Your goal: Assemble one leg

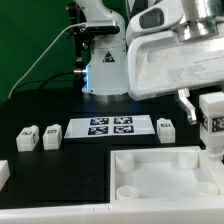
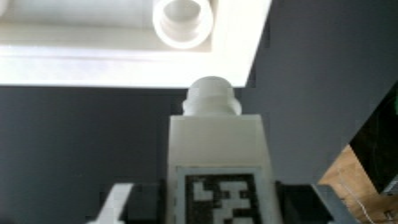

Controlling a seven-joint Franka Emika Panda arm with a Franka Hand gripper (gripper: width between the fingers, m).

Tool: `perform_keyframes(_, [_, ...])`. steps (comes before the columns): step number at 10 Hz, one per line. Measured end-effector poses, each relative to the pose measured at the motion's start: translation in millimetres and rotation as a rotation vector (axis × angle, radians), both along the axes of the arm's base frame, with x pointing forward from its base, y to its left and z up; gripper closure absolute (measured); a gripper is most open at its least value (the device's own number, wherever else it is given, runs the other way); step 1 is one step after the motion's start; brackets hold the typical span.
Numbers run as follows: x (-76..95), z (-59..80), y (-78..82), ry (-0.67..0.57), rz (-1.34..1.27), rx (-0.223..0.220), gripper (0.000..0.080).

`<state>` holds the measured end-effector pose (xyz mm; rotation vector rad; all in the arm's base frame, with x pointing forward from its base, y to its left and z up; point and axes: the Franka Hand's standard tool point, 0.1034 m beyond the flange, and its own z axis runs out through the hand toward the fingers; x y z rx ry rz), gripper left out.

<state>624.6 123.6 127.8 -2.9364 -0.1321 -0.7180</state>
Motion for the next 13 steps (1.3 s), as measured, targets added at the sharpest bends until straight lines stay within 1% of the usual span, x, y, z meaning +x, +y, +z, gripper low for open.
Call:
perform_keyframes(1, [-4.0,-11.7,4.0,0.013,0.006,0.0,0.0509])
perform_keyframes(2, [-6.8,-17.1,5.8,0.024,0.011,-0.002,0.0509])
perform_keyframes(4, [-9.6,-21.3,6.1,0.038,0.014,-0.006,0.0509])
perform_keyframes(5, [-10.6,-26.1,5.3,0.041,0.014,-0.008,0.0509])
perform_keyframes(6, [-11.8,-33.1,1.8,0.049,0.015,-0.012,0.0509])
perform_keyframes(7, [-10.9,-37.4,-5.9,0.051,0.026,-0.025,0.0509])
perform_keyframes(8, [-8.8,-38.3,-12.3,0.049,0.034,-0.034,0.0509])
perform_keyframes(10, [-5.3,-39.8,-17.1,0.048,0.034,-0.037,0.0509])
perform_keyframes(13, [-6.8,-45.0,-11.0,0.048,0.044,-0.036,0.0509])
